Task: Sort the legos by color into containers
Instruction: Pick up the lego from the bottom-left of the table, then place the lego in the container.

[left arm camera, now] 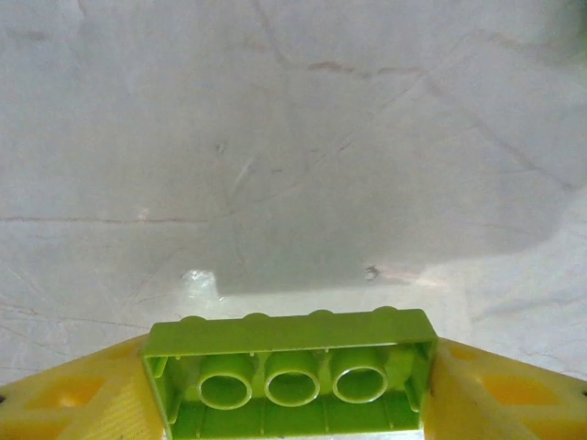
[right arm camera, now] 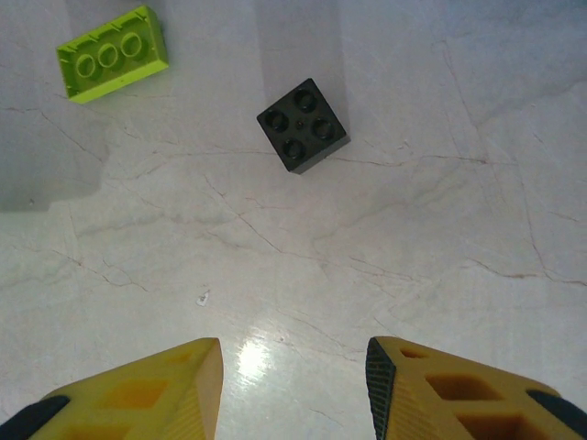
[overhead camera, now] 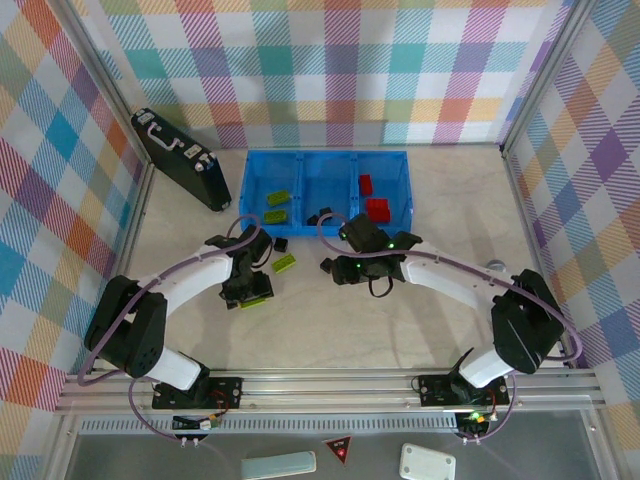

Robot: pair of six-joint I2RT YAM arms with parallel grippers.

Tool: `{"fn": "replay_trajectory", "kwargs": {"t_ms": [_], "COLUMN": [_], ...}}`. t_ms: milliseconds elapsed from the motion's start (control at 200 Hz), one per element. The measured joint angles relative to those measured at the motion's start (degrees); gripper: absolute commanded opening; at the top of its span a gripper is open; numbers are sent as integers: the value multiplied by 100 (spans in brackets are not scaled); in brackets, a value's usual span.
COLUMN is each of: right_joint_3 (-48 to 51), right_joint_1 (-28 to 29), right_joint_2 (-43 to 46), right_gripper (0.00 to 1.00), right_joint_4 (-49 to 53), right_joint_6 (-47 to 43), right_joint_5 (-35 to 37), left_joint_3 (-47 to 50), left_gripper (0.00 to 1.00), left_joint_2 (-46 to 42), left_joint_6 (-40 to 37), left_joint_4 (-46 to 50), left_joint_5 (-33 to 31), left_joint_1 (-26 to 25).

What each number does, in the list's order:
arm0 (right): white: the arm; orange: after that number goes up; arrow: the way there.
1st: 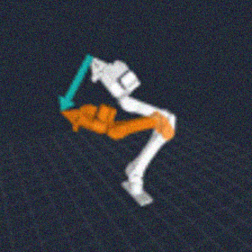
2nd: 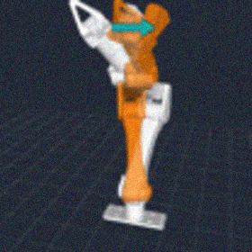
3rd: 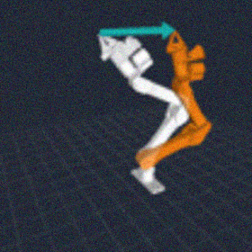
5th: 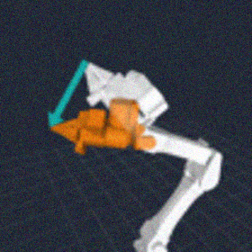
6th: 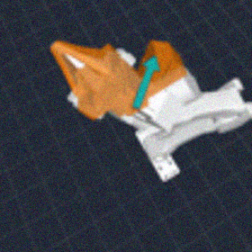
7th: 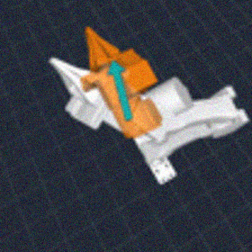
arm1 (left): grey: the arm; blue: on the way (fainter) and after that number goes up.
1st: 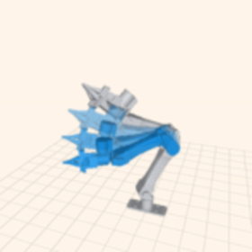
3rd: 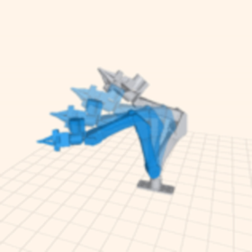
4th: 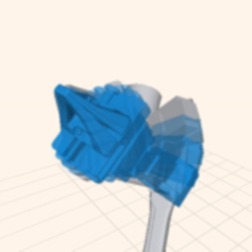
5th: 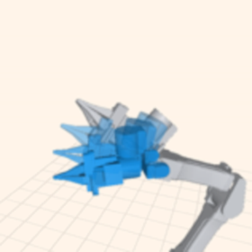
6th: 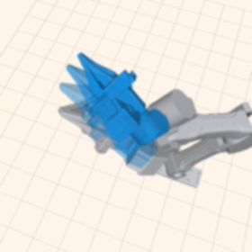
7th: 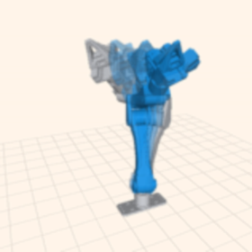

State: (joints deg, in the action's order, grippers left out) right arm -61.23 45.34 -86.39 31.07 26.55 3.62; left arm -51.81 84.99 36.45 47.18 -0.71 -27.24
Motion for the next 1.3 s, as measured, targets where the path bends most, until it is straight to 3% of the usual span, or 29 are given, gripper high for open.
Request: {"fn": "replay_trajectory", "kwargs": {"t_ms": [415, 945, 1300], "right_joint_3": [289, 597, 597], "right_joint_1": [-2, 0, 0], "right_joint_2": [492, 1043, 1189], "right_gripper": [47, 47, 47], "right_joint_4": [299, 896, 1119], "right_joint_6": [162, 573, 855], "right_joint_5": [234, 584, 737], "left_joint_3": [-1303, -3451, -4385], "left_gripper": [64, 64, 64], "left_joint_2": [109, 1711, 2638], "left_joint_6": [-557, -1471, -1064], "left_joint_4": [540, 691, 225], "left_joint_5": [-179, 4, 540], "left_joint_1": [116, 769, 1056]}}
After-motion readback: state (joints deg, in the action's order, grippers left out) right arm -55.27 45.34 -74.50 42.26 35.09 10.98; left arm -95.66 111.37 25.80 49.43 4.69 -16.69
